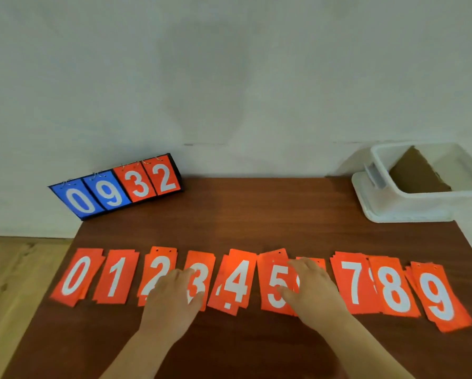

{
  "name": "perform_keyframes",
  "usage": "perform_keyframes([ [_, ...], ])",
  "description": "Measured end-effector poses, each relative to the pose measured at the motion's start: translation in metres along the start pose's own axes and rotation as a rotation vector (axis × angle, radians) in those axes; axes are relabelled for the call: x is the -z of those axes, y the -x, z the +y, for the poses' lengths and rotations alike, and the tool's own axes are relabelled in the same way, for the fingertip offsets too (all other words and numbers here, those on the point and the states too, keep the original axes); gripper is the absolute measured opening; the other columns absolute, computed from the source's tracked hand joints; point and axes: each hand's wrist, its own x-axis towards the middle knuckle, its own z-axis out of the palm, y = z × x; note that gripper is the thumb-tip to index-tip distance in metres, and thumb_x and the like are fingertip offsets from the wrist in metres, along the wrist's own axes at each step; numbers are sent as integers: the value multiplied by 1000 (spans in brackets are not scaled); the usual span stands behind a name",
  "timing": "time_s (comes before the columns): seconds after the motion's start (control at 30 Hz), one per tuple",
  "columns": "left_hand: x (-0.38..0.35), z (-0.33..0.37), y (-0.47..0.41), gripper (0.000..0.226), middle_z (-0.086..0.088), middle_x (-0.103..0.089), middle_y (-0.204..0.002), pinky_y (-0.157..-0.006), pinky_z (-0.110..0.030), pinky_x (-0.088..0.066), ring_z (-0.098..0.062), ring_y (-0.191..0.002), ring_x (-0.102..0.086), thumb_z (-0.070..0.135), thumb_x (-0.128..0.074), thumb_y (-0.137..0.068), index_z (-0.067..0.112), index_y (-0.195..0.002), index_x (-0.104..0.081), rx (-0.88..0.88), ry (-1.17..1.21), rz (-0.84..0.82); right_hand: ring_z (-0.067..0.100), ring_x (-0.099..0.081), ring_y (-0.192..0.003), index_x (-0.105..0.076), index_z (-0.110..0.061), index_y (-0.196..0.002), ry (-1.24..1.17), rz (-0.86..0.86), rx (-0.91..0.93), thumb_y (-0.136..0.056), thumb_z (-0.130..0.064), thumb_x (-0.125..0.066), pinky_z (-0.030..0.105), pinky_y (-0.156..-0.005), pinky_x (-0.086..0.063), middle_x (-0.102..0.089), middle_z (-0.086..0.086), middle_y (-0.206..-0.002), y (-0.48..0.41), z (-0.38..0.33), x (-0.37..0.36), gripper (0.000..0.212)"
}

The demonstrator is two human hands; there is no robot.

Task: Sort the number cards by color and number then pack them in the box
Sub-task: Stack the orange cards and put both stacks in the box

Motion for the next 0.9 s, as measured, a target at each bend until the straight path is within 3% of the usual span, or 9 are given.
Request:
perform_keyframes([
  [0.17, 12, -21, 47, 62, 8, -45, -150, -113, -36, -41, -16, -140, -42, 59, -55, -95, 32, -149, -41, 64, -37, 48, 21, -38, -143, -42, -33, -150, 53, -2, 103, -91, -53, -63, 36, -115, -35, -36, -3, -159, 18, -25, -11, 66],
  [0.37, 29, -70, 85, 63, 7, -51, -137, -102, -36, -48, -18, -128, -49, 61, -57, -91, 31, -145, -46, 137, -134, 100, 25, -41, -141, -44, -33, -147, 111, -11, 194, -85, -60, -58, 42, -113, -39, -41, -2, -155, 36, -62, -41, 70],
  [0.6, 44, -148, 75, 68, 3, -49, -141, -105, -38, -46, -20, -130, -47, 63, -54, -91, 31, -149, -38, 191, -177, 134, 26, -34, -146, -36, -34, -153, 244, -14, 248, -89, -59, -57, 43, -117, -34, -31, -1, -162, 27, -129, -66, 71],
  [0.73, 50, -214, 53, 69, 0, -51, -141, -104, -40, -47, -22, -130, -49, 63, -56, -90, 28, -149, -43, 213, -185, 124, 25, -40, -140, -43, -35, -147, 315, -15, 268, -87, -60, -58, 41, -112, -38, -38, -2, -154, 6, -195, -97, 66],
  [0.9, 59, -319, 22, 67, -9, -63, -125, -82, -45, -56, -32, -110, -63, 58, -73, -77, 21, -132, -61, 232, -238, 32, 26, -37, -142, -38, -36, -149, 381, -98, 284, -85, -62, -57, 41, -114, -36, -33, 1, -158, -19, -288, -156, 72],
])
